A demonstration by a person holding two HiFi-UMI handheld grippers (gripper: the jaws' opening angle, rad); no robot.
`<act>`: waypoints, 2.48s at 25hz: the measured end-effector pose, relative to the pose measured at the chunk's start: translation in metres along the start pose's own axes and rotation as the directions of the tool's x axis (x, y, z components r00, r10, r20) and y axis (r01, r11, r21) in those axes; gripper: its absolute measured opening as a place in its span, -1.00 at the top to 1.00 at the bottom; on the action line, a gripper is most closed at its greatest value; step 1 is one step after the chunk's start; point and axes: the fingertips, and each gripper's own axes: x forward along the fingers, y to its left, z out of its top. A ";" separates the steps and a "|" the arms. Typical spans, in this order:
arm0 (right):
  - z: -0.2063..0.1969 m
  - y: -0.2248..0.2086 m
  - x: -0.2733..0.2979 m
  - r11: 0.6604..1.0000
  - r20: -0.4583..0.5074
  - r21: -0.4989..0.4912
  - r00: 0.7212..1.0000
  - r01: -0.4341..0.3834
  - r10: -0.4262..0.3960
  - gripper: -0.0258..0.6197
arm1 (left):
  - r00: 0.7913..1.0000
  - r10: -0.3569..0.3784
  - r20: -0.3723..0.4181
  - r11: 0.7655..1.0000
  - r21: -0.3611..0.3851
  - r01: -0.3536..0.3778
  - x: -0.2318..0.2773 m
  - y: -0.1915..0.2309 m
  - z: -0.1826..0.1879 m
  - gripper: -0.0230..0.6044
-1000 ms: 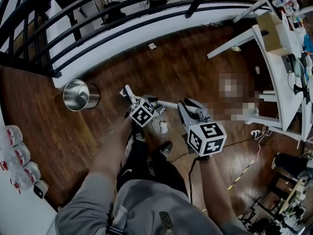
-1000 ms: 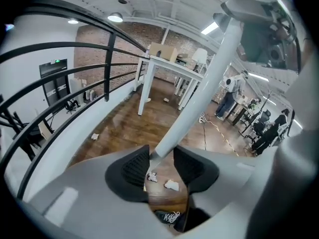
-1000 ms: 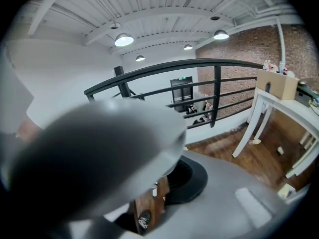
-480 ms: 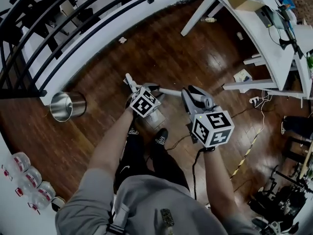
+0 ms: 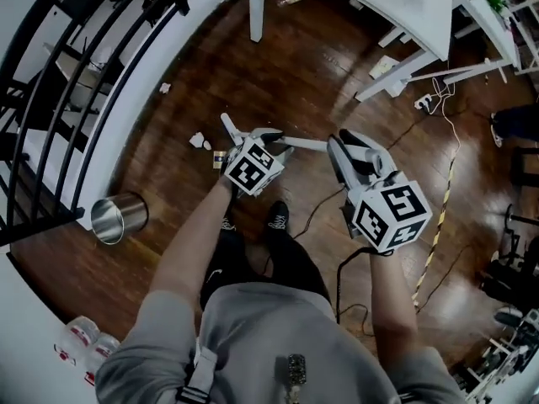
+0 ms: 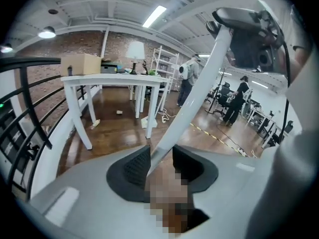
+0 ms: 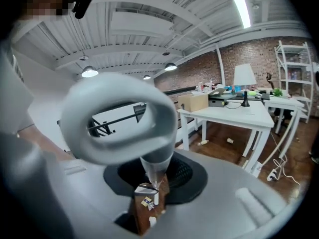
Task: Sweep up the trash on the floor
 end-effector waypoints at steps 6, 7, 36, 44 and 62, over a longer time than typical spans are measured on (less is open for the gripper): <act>-0.020 -0.012 -0.070 0.977 0.035 0.073 0.978 0.202 -0.205 0.65 | 0.977 -0.214 -0.015 0.973 0.083 0.215 0.029 -0.084 0.008 0.48; -0.026 -0.009 -0.079 0.967 0.035 0.084 0.969 0.242 -0.246 0.65 | 0.966 -0.256 -0.025 0.961 0.100 0.257 0.031 -0.098 0.005 0.49; -0.169 0.072 -0.055 0.768 -0.069 0.490 0.896 0.413 -0.438 0.65 | 0.837 -0.388 -0.386 0.845 0.212 0.490 0.003 -0.097 -0.164 0.50; -0.106 0.088 0.071 0.781 -0.061 0.486 0.906 0.393 -0.418 0.65 | 0.844 -0.380 -0.378 0.859 0.195 0.474 -0.025 0.042 -0.152 0.52; 0.026 0.104 0.230 0.929 -0.015 0.318 0.981 0.190 -0.196 0.65 | 0.950 -0.227 -0.216 0.969 0.052 0.243 -0.083 0.226 -0.099 0.60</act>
